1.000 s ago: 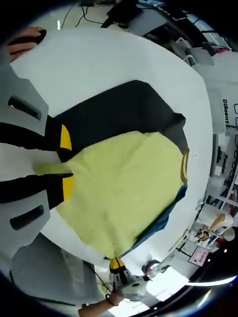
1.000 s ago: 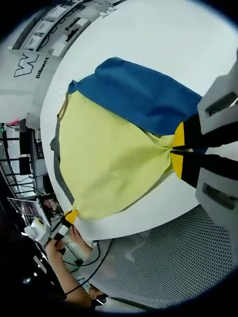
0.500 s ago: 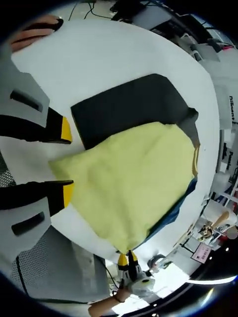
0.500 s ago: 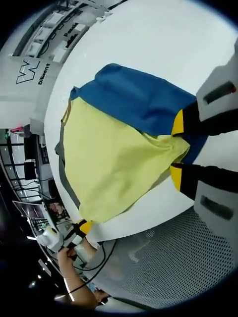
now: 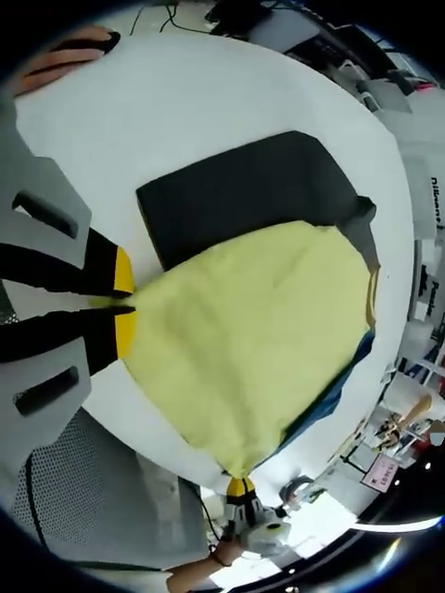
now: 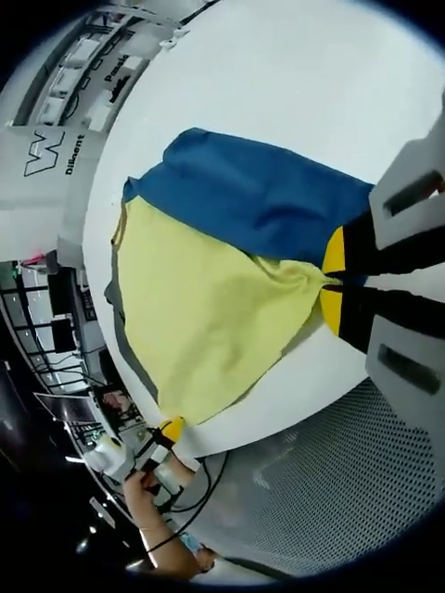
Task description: Fold the garment on the visible template until the final outline fits inside the template.
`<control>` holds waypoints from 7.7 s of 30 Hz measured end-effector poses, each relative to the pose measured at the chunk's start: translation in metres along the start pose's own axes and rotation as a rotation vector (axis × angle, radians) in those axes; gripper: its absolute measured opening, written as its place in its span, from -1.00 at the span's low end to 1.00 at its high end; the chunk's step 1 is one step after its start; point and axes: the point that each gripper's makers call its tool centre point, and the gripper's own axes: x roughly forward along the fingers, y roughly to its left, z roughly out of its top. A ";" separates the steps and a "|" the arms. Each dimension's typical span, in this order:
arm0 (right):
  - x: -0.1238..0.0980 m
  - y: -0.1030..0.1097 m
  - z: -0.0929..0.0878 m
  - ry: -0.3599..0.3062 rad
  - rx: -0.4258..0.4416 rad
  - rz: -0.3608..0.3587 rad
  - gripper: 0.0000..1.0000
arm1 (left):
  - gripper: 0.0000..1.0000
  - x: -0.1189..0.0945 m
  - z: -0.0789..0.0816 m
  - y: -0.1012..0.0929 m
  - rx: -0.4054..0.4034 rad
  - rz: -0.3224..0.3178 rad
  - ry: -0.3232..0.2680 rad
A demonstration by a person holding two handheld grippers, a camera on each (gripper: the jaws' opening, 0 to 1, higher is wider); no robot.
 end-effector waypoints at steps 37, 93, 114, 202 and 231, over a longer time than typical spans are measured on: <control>-0.018 -0.013 0.032 -0.062 0.036 -0.035 -0.60 | -0.79 -0.034 0.023 0.020 -0.027 0.139 -0.103; 0.099 -0.183 0.138 -0.125 0.159 -0.195 -0.57 | -0.57 0.040 0.172 0.161 0.022 0.331 -0.234; 0.110 -0.203 0.155 -0.131 0.166 -0.281 -1.00 | -0.95 0.033 0.174 0.182 0.078 0.459 -0.197; 0.061 -0.078 0.091 -0.047 0.101 -0.186 -1.00 | 0.40 0.001 0.172 -0.046 0.171 0.064 -0.372; 0.024 -0.104 0.130 -0.151 0.283 -0.144 -1.00 | 0.04 0.091 0.154 -0.256 0.387 -0.458 -0.253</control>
